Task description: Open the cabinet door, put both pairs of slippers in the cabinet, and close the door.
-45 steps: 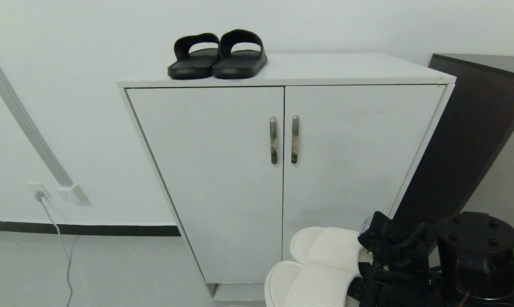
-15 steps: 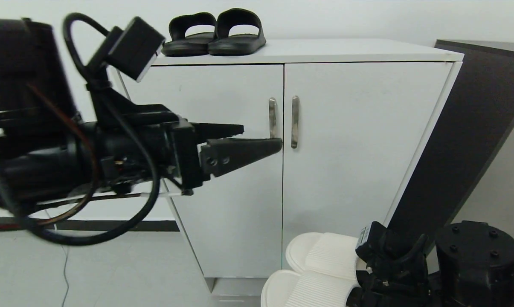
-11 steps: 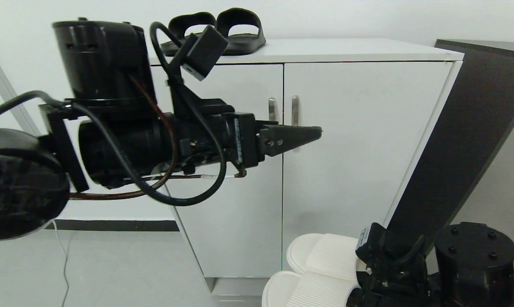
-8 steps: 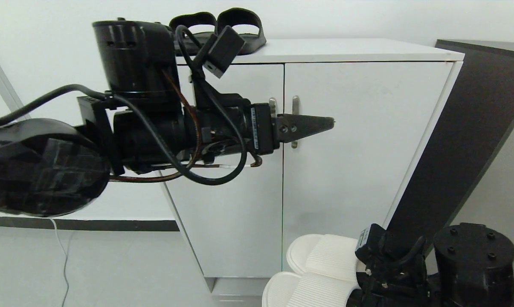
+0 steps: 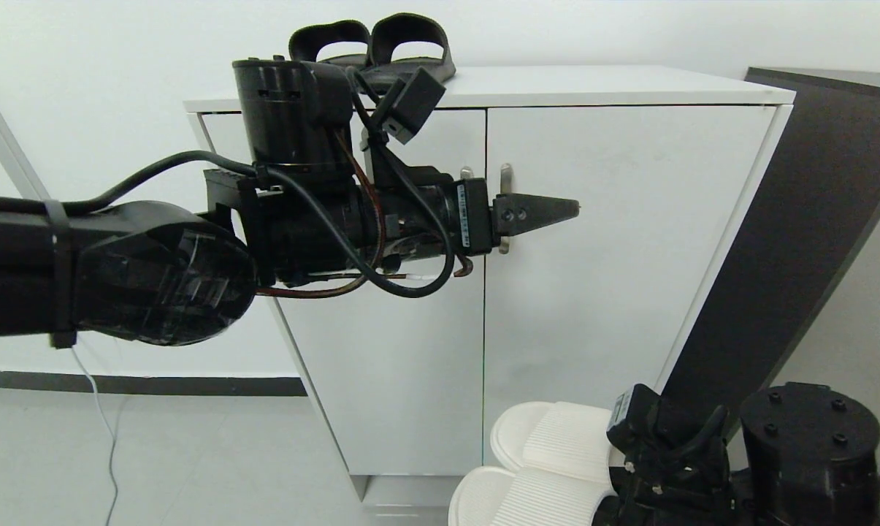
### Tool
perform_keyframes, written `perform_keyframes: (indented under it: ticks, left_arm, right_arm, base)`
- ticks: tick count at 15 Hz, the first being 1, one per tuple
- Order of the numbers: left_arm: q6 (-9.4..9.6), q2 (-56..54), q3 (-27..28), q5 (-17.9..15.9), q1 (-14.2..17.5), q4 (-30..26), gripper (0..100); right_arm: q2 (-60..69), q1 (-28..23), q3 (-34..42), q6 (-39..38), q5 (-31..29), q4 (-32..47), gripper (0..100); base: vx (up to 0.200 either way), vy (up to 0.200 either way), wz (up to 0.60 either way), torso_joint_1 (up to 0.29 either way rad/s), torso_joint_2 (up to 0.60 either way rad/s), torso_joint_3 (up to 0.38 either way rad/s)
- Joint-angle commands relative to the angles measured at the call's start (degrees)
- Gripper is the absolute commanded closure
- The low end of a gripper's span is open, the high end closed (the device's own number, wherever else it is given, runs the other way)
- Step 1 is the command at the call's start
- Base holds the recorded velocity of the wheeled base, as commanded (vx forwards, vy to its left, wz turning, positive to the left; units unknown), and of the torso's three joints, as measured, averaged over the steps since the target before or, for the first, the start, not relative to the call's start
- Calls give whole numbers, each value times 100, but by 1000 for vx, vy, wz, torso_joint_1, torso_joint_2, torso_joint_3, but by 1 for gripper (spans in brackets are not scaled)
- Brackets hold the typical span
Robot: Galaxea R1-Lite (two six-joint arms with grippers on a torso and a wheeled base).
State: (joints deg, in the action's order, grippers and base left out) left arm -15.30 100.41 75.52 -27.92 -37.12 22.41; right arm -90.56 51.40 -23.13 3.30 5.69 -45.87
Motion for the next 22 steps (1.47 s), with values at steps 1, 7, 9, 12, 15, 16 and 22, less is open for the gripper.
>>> perform_keyframes:
  ticks: [1, 7, 9, 12, 15, 16, 22]
  left_arm:
    - [1, -13, 15, 14, 56, 1, 0]
    - [18, 92, 59, 322, 311, 9, 0]
    - [9, 145, 147, 427, 311, 1, 0]
    - [9, 382, 393, 471, 302, -8, 0]
    - [-8, 629, 674, 471, 276, -35, 0]
    - [-8, 690, 762, 471, 258, -43, 0]
    - [-17, 831, 1017, 463, 196, -166, 0]
  right_arm:
    - [-14, 2, 1, 4, 2, -1, 100]
    - [-49, 2, 1, 4, -7, -1, 100]
    - [-93, 2, -8, 4, -33, -1, 100]
    - [-102, 11, -17, -14, -42, -1, 100]
    - [-102, 28, -17, -14, -42, -1, 100]
    - [-102, 28, -17, -14, -42, -1, 100]
    - [-102, 28, -17, -23, -33, -1, 100]
  base:
    - [0, 0, 0, 0, 0, 0]
    - [0, 0, 0, 0, 0, 0]
    - [0, 0, 0, 0, 0, 0]
    - [0, 0, 0, 0, 0, 0]
    - [0, 0, 0, 0, 0, 0]
    - [0, 0, 0, 0, 0, 0]
    - [0, 0, 0, 0, 0, 0]
